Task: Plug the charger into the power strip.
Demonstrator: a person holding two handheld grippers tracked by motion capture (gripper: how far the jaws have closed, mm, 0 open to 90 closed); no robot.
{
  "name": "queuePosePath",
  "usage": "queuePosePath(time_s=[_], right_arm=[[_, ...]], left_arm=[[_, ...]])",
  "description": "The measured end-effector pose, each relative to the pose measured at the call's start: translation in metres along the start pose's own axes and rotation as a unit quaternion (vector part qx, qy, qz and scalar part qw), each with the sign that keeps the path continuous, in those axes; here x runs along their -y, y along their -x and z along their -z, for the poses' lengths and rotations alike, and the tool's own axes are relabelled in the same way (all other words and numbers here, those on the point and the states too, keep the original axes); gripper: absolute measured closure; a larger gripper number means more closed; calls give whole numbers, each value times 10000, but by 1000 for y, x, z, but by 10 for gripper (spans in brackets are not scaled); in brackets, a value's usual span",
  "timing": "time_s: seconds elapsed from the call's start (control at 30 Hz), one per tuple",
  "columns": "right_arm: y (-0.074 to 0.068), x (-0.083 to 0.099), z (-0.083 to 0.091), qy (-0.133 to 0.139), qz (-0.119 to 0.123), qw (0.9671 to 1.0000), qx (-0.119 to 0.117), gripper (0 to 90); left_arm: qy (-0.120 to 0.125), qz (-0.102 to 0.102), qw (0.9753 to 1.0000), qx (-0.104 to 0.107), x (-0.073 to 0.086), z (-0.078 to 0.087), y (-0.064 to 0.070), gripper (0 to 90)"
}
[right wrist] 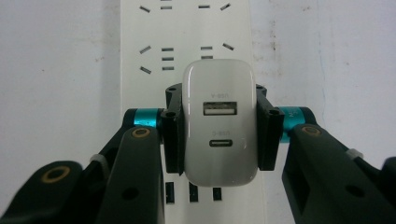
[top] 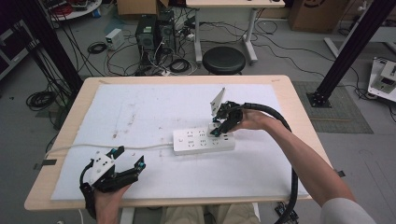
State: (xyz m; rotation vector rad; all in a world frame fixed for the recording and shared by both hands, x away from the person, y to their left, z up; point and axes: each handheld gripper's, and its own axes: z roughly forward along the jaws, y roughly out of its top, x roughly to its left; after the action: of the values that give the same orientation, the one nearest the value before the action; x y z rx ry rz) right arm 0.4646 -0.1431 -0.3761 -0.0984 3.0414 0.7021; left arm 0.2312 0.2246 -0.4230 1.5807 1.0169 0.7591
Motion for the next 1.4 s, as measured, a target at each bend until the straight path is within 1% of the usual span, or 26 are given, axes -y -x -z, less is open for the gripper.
queuePosePath(time_s=[0.17,0.2,0.23,0.27,0.4,0.43,0.47,0.5,0.57,0.6,0.63,0.67,0.8,0.87,0.97,1.03,1.07,1.1,1.13,1.17,1.2,1.23,1.4], right_arm=[[-1,0,0,-15,34,10000,33,640],[-5,-1,-1,-53,107,9998,139,640],[-5,-1,-1,-53,107,9998,139,640],[-7,-1,-1,-65,117,9997,205,640],[-7,-1,-2,-74,128,9997,179,640],[-5,0,-2,-14,70,9999,137,640],[-3,0,-3,16,51,9999,89,640],[-2,1,-3,40,33,10000,52,640],[0,1,-4,52,-5,10000,-21,640],[0,1,-4,52,-5,10000,-21,640],[3,2,-6,73,-76,9999,-101,640],[3,1,-7,52,-35,9999,-99,640],[2,2,-7,87,-53,9999,-52,639],[1,4,-7,138,-78,9999,-38,639],[1,5,-8,244,-69,9997,-42,638],[1,5,-8,223,-80,9997,-34,638],[1,6,-8,271,-111,9996,-30,637],[1,10,-9,420,-195,9989,-37,637],[-1,14,-10,574,-250,9980,10,636],[-1,14,-10,574,-250,9980,10,636],[-2,16,-10,647,-280,9975,51,636],[-2,14,-10,569,-242,9981,44,636],[-1,13,-10,525,-248,9983,-2,633]], left_arm=[[1,15,10000,-9,0,1,-2,197],[24,25,10000,-13,0,1,-3,197],[12,35,10000,-16,0,1,-3,197],[8,29,10000,-10,0,1,-3,199],[30,35,10000,-16,0,0,-2,200],[23,27,10000,-17,0,-1,-2,200],[33,54,10000,-26,-1,-1,-2,200],[31,33,10000,-32,-1,-1,-2,200],[42,30,10000,-49,-2,0,-2,200],[42,30,10000,-49,-2,0,-2,200],[41,35,10000,-62,-2,1,-2,200],[62,38,9999,-94,-1,2,-3,200],[73,78,9999,-108,-1,4,-3,200],[72,25,9999,-115,-4,7,-3,202],[93,25,9999,-138,-4,8,-3,202],[70,19,9999,-151,-3,9,-4,202],[75,64,9998,-158,-1,9,-3,202],[84,78,9998,-152,-1,10,-2,203],[116,89,9998,-156,-1,11,-1,203],[116,89,9998,-156,-1,11,-1,203],[116,89,9998,-156,-1,11,-1,203],[68,34,9999,-155,-1,10,-2,206],[93,6,9999,-139,-2,7,-2,206]])
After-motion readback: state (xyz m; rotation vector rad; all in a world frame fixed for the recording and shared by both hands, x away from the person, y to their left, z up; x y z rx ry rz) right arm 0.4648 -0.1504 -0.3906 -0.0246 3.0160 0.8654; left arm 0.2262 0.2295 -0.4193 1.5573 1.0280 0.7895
